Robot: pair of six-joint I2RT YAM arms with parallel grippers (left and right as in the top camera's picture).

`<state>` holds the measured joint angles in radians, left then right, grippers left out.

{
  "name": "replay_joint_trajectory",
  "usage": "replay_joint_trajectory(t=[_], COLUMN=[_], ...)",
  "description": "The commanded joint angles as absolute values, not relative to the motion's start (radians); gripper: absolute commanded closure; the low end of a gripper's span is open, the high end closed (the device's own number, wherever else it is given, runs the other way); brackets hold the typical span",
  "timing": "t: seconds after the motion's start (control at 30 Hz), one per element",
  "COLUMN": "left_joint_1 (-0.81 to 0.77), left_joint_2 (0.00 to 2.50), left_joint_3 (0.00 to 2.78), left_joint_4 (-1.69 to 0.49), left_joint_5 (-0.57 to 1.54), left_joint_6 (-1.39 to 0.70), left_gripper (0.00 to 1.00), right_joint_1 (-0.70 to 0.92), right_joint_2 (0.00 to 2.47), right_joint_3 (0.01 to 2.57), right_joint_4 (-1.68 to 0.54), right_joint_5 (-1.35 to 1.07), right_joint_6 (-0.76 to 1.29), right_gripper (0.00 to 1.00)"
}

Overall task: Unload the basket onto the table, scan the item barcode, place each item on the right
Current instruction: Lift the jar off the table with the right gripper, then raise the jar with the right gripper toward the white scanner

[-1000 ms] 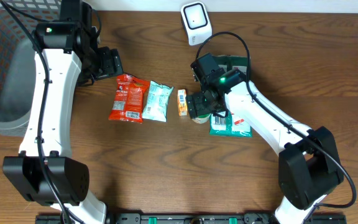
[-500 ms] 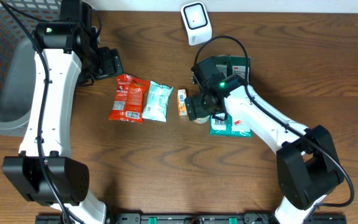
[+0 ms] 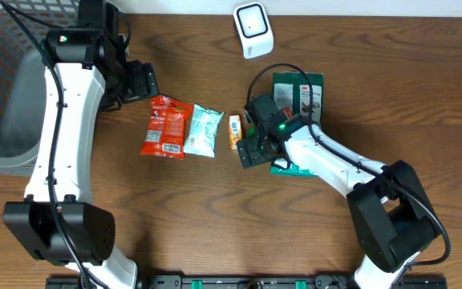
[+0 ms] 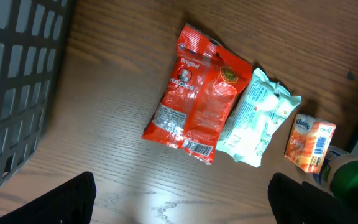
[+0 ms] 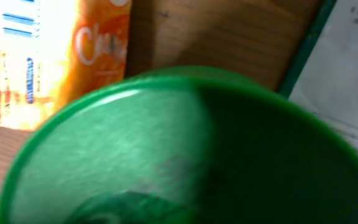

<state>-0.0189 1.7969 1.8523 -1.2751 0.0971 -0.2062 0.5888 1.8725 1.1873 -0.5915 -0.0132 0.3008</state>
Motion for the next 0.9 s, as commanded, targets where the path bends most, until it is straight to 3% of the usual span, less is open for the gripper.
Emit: replay_joint_trajectory(t=[0.0, 0.4, 0.57, 0.77, 0.87], left_joint_1=[-0.017, -0.017, -0.017, -0.017, -0.017], left_joint_2=[1.799, 1.799, 1.799, 1.799, 1.799], left_joint_3=[1.851, 1.851, 1.851, 1.851, 1.851], left_joint_4=[-1.277, -1.277, -1.277, -1.277, -1.277], left_joint_5=[0.077, 0.077, 0.078, 0.077, 0.077], left_joint_6=[-0.204, -0.204, -0.204, -0.204, -0.204], left_gripper=[0.11, 0.11, 0.11, 0.11, 0.11], right_joint_1=[0.590, 0.590, 0.589, 0.589, 0.589], right_joint_2=[1.843, 1.806, 1.745, 1.634, 1.610], right_joint_3=[1.193, 1.233, 1.236, 1.236, 1.236], right_joint_4=[-0.578, -0.580, -0.587, -0.599, -0.612], right_joint_5=[0.032, 0.033, 0.031, 0.038, 0.048], right_joint_6=[0.266, 0.225, 0.206, 0.371, 0.559], right_gripper=[0.12, 0.21, 0.19, 0.20, 0.11])
